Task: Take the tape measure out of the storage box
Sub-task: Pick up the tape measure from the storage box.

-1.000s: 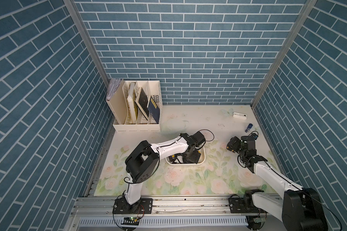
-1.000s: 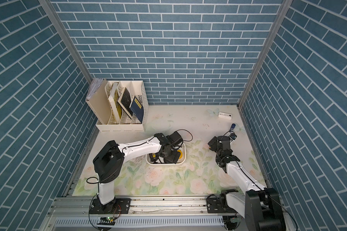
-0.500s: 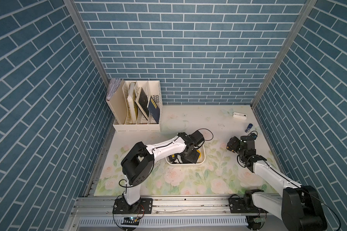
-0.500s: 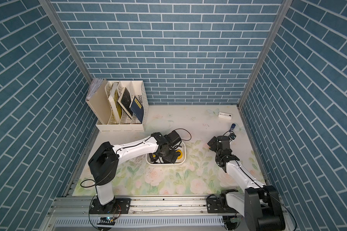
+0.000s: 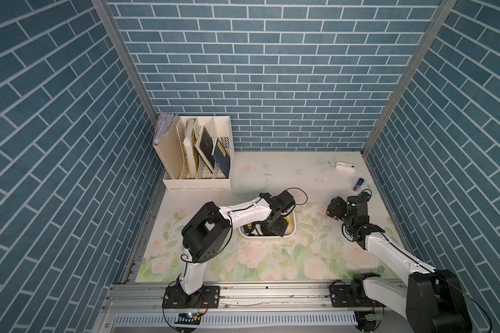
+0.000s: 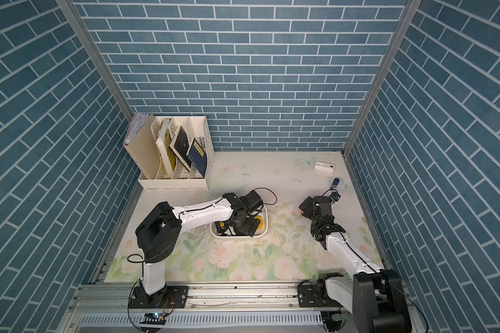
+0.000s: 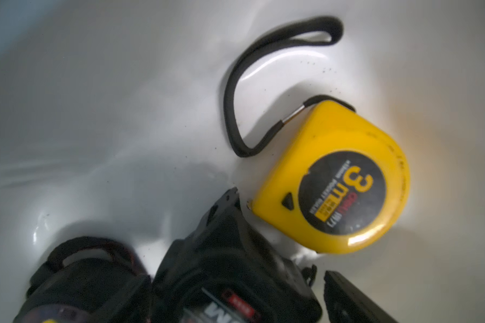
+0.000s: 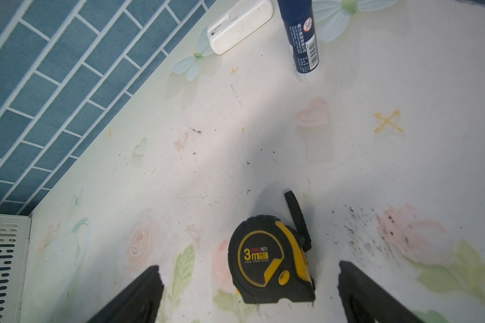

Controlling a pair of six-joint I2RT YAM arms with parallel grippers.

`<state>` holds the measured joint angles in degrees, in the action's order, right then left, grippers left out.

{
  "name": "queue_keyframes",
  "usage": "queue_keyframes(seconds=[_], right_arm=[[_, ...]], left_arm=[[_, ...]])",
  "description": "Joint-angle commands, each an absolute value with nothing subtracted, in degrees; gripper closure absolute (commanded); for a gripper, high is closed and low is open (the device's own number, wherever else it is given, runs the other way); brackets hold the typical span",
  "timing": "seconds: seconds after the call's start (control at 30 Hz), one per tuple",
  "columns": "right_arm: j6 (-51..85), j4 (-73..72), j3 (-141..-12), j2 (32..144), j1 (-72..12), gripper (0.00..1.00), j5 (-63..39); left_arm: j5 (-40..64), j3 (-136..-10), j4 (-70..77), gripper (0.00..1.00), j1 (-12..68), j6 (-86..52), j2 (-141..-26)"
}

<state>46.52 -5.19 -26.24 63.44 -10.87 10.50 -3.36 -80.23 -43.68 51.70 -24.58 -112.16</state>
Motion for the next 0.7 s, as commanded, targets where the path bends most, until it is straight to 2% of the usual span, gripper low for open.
queue_keyframes(seconds=[0.0, 0.1, 0.33, 0.53, 0.67], right_arm=[[46.8, -5.7, -25.6, 62.5, -11.1, 0.00, 10.7], [46.7, -5.9, -25.6, 62.8, -11.1, 0.00, 10.5], [46.9, -6.9, -25.9, 64.1, -11.1, 0.00, 9.8], [46.9, -7.4, -26.2, 64.9, -11.1, 0.01, 9.2], [46.9, -8.0, -25.7, 65.0, -11.1, 0.01, 8.3]], left_arm=[[-3.6, -78.3, -43.7, 0.01, 50.9, -23.7, -112.9], [-3.8, -77.8, -43.6, 0.02, 50.5, -23.8, -112.2], [-3.7, -77.2, -43.4, 0.14, 50.1, -24.3, -111.3], [-4.7, -79.0, -43.8, 0.47, 49.8, -24.7, -111.3], [-5.3, -80.9, -45.0, 0.62, 49.3, -24.8, -110.1]])
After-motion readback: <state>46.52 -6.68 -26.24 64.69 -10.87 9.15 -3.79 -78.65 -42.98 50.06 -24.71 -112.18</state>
